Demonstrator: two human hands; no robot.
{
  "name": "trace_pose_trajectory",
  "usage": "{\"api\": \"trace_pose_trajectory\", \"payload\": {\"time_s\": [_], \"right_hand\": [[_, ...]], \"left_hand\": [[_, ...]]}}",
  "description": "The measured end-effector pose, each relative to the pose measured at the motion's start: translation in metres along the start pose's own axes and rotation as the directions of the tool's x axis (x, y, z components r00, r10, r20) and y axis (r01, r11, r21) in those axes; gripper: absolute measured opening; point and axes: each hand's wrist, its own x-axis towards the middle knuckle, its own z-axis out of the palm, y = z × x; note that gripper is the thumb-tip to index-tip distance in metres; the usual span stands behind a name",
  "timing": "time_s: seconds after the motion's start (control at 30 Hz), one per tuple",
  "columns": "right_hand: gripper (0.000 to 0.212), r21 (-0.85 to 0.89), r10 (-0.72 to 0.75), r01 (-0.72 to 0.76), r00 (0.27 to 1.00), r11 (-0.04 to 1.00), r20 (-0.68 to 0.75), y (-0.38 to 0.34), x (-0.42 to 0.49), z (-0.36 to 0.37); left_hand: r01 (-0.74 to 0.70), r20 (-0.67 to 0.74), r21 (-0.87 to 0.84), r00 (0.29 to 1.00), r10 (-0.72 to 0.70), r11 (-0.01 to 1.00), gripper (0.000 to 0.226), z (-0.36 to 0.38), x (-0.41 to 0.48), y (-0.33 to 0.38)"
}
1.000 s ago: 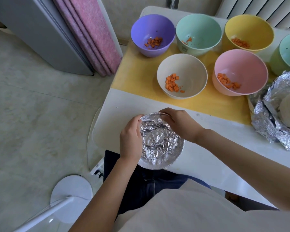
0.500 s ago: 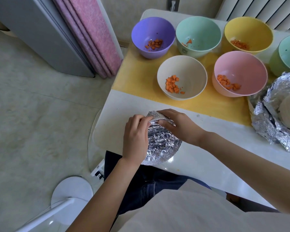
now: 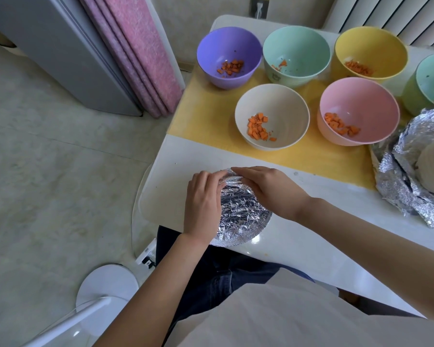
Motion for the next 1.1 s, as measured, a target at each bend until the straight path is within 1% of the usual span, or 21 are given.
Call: {"api": "trace_pose_trajectory", "payload": {"time_s": [0.1,0.23,0.3,0.4,0.47,0.53,0.57,0.67,0.73,0.87,0.93,1.03,1.1], "right_hand": [[0.036,-0.045,-0.037,0.037,0.999,0.998,0.001,-0.003,-0.001,-0.001],[0.058,-0.096,-0.06,0.063,0.998,0.993,0.033,-0.002,-0.002,0.002],[0.064,-0.107,-0.057,0.06,0.998,0.992,0.029,-0.002,-0.003,0.002],[0.064,-0.111,-0.013,0.017,0.999,0.994,0.034,-0.001,-0.002,0.003],[0.058,-0.123,-0.003,0.011,0.998,0.992,0.068,0.0,-0.003,0.003],[0.051,-0.103,-0.023,0.032,0.996,0.994,0.082,-0.001,-0.003,0.005],[0.053,-0.093,-0.019,0.028,0.995,0.995,0.094,-0.002,-0.003,0.005],[0.073,-0.08,0.026,-0.013,0.987,0.997,0.157,-0.006,-0.002,0.0],[0.076,-0.087,0.01,0.005,0.985,0.996,0.171,-0.01,0.0,-0.003],[0.07,-0.118,-0.003,0.025,0.984,0.993,0.179,-0.016,0.002,-0.005],[0.071,-0.137,0.002,0.03,0.974,0.99,0.228,-0.017,0.004,-0.008],[0.078,-0.086,-0.002,0.029,0.953,0.996,0.302,-0.015,0.008,-0.01],[0.077,-0.056,-0.015,0.035,0.946,0.998,0.324,-0.013,0.009,-0.01]], "left_hand": [[-0.003,0.007,0.014,1.0,0.003,1.0,0.03,0.0,0.0,-0.001],[-0.013,-0.002,-0.015,1.0,0.013,1.0,0.027,-0.001,-0.001,-0.002],[-0.01,-0.013,-0.02,1.0,0.01,1.0,0.027,0.0,-0.001,-0.002],[-0.008,-0.03,-0.01,1.0,0.007,1.0,0.028,0.001,-0.001,-0.003],[-0.021,-0.042,-0.018,0.999,0.02,1.0,0.029,0.002,-0.002,-0.003],[-0.045,-0.053,-0.029,0.998,0.043,0.999,0.03,0.003,-0.003,-0.001],[-0.045,-0.054,-0.04,0.998,0.043,0.998,0.026,0.003,-0.004,0.0],[-0.022,-0.063,-0.079,0.998,0.017,0.997,0.002,0.003,-0.007,0.0],[-0.016,-0.07,-0.08,0.998,0.01,0.997,0.004,0.003,-0.009,-0.001],[-0.02,-0.077,-0.078,0.997,0.014,0.997,0.006,0.005,-0.01,-0.002],[-0.032,-0.086,-0.08,0.996,0.025,0.996,0.006,0.005,-0.011,-0.003],[-0.045,-0.085,-0.087,0.996,0.038,0.995,0.005,0.005,-0.011,-0.005],[-0.066,-0.084,-0.082,0.995,0.059,0.994,0.005,0.005,-0.01,-0.004]]}}
